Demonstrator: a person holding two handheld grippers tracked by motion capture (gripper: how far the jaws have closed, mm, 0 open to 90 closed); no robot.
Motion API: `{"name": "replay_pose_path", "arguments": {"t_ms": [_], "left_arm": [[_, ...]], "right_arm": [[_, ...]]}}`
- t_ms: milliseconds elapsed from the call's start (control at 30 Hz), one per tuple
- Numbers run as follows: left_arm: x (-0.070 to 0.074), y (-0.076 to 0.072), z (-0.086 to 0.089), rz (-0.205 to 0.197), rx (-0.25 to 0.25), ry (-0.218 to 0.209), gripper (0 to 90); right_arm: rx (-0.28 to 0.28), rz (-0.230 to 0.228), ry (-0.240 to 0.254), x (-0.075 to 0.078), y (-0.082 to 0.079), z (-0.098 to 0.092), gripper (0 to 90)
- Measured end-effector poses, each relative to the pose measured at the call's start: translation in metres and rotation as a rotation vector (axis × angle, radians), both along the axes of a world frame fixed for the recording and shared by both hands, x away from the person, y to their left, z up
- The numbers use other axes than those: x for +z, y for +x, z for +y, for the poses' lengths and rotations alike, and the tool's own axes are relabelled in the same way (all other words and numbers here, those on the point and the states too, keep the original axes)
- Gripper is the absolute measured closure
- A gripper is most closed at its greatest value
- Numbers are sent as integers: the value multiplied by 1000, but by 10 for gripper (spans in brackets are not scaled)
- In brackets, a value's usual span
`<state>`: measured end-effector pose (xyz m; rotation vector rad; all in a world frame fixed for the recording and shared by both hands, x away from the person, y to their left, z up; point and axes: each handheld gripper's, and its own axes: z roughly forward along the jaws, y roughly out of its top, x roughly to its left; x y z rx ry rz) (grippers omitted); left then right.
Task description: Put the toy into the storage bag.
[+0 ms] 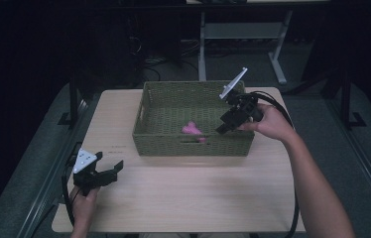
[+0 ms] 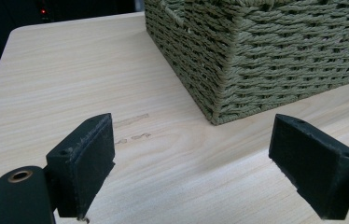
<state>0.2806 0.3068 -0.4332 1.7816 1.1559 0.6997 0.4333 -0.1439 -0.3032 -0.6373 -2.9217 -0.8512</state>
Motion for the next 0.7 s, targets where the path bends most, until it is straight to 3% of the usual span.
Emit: {"name": "replay_pose_path", "arguments": {"t_ms": [700], "left_arm": [[-1,0,-1,3,0,1,138]], "right_arm": [[-16,7,2,-7,-22,-21,371]]}}
